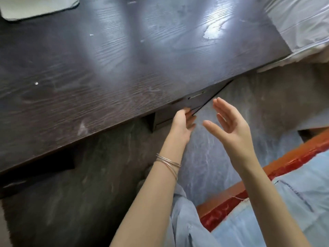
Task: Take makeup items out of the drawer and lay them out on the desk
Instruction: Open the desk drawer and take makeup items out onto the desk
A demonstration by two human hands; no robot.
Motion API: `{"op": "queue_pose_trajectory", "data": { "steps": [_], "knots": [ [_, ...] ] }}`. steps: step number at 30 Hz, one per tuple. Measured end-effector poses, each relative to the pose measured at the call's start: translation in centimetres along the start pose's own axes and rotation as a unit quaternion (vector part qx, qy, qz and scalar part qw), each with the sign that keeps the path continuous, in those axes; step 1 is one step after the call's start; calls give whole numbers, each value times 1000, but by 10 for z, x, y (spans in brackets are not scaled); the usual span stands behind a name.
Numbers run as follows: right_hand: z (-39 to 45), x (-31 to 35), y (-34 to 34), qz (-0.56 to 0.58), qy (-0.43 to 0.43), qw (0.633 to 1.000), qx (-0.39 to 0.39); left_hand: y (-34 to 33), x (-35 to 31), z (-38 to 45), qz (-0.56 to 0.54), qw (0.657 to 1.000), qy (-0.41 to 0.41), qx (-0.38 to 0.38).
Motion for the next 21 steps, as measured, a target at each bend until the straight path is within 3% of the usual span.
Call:
{"op": "queue_pose_trajectory", "data": {
  "steps": [6, 14, 21],
  "knots": [
    [43, -21, 22, 20, -9, 999, -32, -43, 15, 71, -72, 997, 10, 13],
    [90, -48, 41, 16, -12, 1000, -16, -60, 31, 124, -244, 970, 2, -14],
    [90, -58, 61, 15, -11, 1000, 6, -61, 52, 123, -207, 977, 6, -41]
  ]
}}
Point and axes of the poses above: each hand's wrist, its own z-axis towards the middle knuckle, its own y-axis out of the back of the hand, x = y × z, the point moved 10 cm from there along z, towards the middle knuckle, and after that the axes turned 10 degrees about -y, right-handed, at the moved point
